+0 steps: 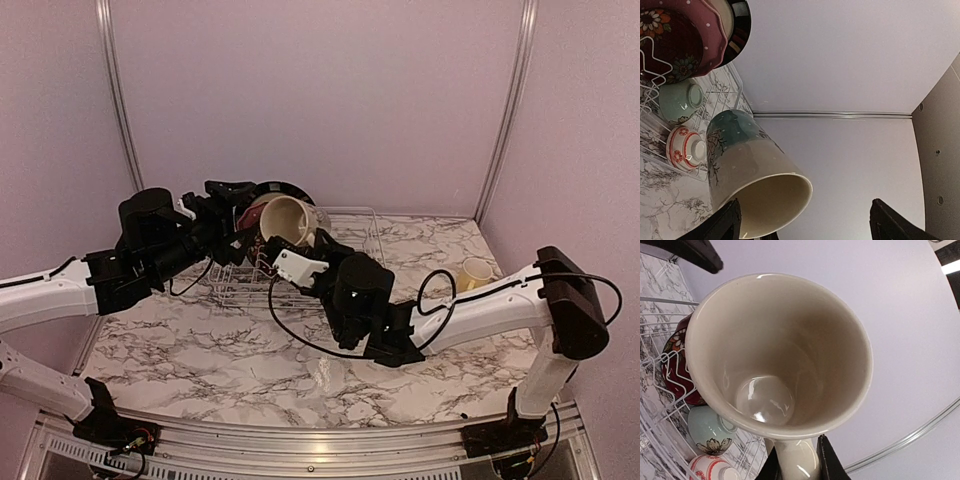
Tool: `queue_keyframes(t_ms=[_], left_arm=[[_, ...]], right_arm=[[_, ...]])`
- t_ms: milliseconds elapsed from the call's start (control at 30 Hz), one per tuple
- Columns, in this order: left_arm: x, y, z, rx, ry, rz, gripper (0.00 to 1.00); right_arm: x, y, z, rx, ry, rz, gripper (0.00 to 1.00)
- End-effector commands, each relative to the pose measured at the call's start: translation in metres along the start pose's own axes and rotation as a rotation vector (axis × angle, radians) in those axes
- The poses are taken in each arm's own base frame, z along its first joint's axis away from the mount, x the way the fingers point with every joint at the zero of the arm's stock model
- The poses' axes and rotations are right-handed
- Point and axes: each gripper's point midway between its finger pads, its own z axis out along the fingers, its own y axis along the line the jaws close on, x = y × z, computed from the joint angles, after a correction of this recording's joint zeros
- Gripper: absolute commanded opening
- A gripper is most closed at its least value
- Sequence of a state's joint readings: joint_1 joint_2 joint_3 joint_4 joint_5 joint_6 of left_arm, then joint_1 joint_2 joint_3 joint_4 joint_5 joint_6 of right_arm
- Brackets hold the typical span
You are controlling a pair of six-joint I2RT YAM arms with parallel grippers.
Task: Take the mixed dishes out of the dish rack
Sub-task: Place the cup at the corner of the board.
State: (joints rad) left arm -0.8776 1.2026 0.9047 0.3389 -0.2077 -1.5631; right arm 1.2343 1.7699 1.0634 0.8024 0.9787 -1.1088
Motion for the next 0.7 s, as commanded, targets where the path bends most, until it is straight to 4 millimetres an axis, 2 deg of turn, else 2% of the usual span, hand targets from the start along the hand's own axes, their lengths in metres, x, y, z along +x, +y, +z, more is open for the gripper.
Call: queue_keyframes(t_ms=[0,133,333,467,667], left_arm=[[-0.019,-0.016,-0.020,0.019,-0.084,0.142,0.95],[-0.030,-0.026,-0.034,0.011,-0.136,0.253,0.99],[-0.036,-0.042,-0.048,0.041,-0.163,0.381,0.99],[-0.034,-0.054,-0.052,0.084,-0.159,0.453,0.99],[-0.032,-0.065,-0.050,0.103,-0.158,0.505,0.99]], right_arm=[[-0.006,-0.095,0.001,0.200,-0.032,0.241,0.00],[0.013,-0.116,0.003,0.202,0.004,0.319,0.00],[0.044,-0.142,-0.011,0.104,0.053,0.566,0.00],[0.078,-0.147,-0.031,0.038,0.125,0.684,0.00],[0.150,-0.140,-0.069,0.001,0.311,0.816,0.00]])
